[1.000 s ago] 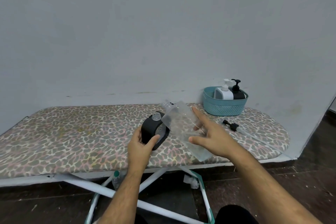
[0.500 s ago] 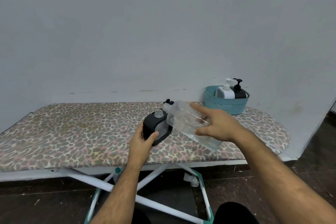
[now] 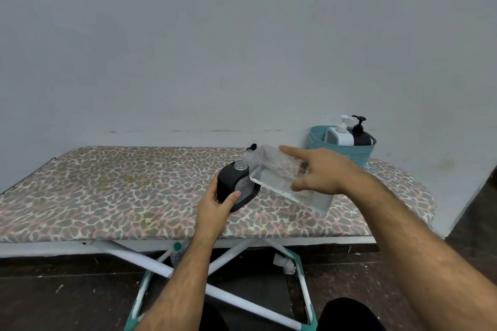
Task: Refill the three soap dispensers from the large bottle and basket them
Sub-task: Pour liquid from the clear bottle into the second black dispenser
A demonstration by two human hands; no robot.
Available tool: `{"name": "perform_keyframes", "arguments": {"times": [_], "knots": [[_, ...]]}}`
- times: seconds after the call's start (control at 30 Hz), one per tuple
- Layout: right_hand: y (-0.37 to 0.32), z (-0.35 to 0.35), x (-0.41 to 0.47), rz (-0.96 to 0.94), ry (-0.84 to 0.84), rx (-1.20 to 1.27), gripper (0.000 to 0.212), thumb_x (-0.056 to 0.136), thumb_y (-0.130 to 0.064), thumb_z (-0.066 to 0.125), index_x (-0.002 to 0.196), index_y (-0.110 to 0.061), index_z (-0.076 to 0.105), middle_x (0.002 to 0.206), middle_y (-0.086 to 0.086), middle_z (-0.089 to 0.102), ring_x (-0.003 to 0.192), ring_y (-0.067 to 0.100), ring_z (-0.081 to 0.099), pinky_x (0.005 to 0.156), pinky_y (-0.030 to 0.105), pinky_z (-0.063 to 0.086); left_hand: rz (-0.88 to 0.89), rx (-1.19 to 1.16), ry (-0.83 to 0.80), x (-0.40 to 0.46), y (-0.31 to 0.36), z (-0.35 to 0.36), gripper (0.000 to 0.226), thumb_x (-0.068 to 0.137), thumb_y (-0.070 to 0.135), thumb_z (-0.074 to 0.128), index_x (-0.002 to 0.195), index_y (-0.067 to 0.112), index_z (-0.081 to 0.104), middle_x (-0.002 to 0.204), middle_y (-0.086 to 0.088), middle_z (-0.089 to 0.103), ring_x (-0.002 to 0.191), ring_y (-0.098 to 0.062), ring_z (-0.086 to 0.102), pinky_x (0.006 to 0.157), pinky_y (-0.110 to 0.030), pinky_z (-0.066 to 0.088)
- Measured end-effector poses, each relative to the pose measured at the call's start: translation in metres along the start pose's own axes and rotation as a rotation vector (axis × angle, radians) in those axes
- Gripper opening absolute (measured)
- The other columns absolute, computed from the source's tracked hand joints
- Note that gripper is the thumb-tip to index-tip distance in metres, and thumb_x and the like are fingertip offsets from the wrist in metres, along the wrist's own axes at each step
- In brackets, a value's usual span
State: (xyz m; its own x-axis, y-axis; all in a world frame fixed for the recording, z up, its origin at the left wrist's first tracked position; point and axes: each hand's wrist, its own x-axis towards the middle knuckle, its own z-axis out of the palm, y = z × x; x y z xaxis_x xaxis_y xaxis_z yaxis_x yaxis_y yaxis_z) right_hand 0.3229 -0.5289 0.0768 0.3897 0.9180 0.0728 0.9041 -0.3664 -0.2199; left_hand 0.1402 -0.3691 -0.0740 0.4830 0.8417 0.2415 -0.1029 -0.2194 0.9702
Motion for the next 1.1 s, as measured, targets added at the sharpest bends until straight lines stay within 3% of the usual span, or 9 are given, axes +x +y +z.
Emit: {"name": "perform_keyframes", "arguments": {"times": [0.17,0.33,0.5,0.6,0.77,1.0,1.1], "knots": [[-0.006,-0.008,0.004,-0.014,-0.013,-0.075,0.088,0.078,-0.046,0.071,0.149,-0.056,0.020,0.093,-0.013,0.063,0.088,0.009,0.054,0.080,0.034,0.053,0.004,0.005,-0.009,0.001,-0.002,0.000,0.060,0.089,0.015,0.071,0.143,0.026,0.049,0.124,0.016,0.064,0.110,0.002,0.063,0.081,-0.013,0.052],[-0.012,-0.017,0.006,-0.014,-0.031,-0.115,0.089,0.077,-0.045,0.071,0.150,-0.054,0.021,0.097,-0.016,0.054,0.091,0.009,0.050,0.085,0.036,0.053,0.004,0.006,-0.011,0.002,-0.002,0.000,0.060,0.089,0.014,0.071,0.144,0.025,0.049,0.125,0.017,0.064,0.110,0.004,0.062,0.081,-0.011,0.051],[-0.017,-0.024,0.008,-0.029,-0.058,-0.154,0.089,0.078,-0.045,0.072,0.150,-0.053,0.021,0.087,-0.019,0.050,0.089,0.009,0.051,0.081,0.034,0.052,0.003,-0.001,-0.008,0.001,0.000,0.000,0.059,0.089,0.012,0.071,0.142,0.027,0.049,0.122,0.022,0.062,0.109,0.006,0.061,0.078,-0.009,0.050],[-0.020,-0.028,0.009,-0.035,-0.064,-0.167,0.088,0.078,-0.044,0.072,0.151,-0.052,0.022,0.093,-0.019,0.054,0.091,0.009,0.051,0.081,0.033,0.051,0.002,-0.001,-0.006,0.000,0.000,0.000,0.060,0.089,0.012,0.071,0.143,0.026,0.049,0.122,0.021,0.062,0.108,0.006,0.061,0.078,-0.009,0.050],[-0.024,-0.032,0.010,-0.048,-0.068,-0.179,0.088,0.079,-0.042,0.073,0.151,-0.051,0.023,0.073,-0.024,0.039,0.090,0.009,0.050,0.077,0.031,0.049,-0.004,0.003,-0.004,-0.001,0.002,0.000,0.060,0.089,0.012,0.070,0.143,0.025,0.048,0.118,0.025,0.061,0.103,0.011,0.061,0.075,-0.007,0.050],[-0.026,-0.037,0.014,-0.051,-0.073,-0.210,0.089,0.077,-0.044,0.074,0.150,-0.053,0.024,0.090,-0.021,0.049,0.094,0.011,0.049,0.082,0.035,0.052,-0.002,0.003,-0.006,-0.001,0.001,0.000,0.060,0.089,0.014,0.071,0.144,0.026,0.048,0.122,0.020,0.062,0.111,0.003,0.061,0.076,-0.008,0.051],[-0.025,-0.037,0.018,-0.046,-0.083,-0.212,0.089,0.075,-0.046,0.074,0.149,-0.055,0.024,0.080,-0.023,0.049,0.096,0.011,0.051,0.084,0.036,0.053,0.001,0.004,-0.010,0.000,0.001,0.000,0.060,0.089,0.013,0.070,0.144,0.024,0.049,0.123,0.018,0.063,0.108,0.008,0.061,0.077,-0.010,0.051]]}}
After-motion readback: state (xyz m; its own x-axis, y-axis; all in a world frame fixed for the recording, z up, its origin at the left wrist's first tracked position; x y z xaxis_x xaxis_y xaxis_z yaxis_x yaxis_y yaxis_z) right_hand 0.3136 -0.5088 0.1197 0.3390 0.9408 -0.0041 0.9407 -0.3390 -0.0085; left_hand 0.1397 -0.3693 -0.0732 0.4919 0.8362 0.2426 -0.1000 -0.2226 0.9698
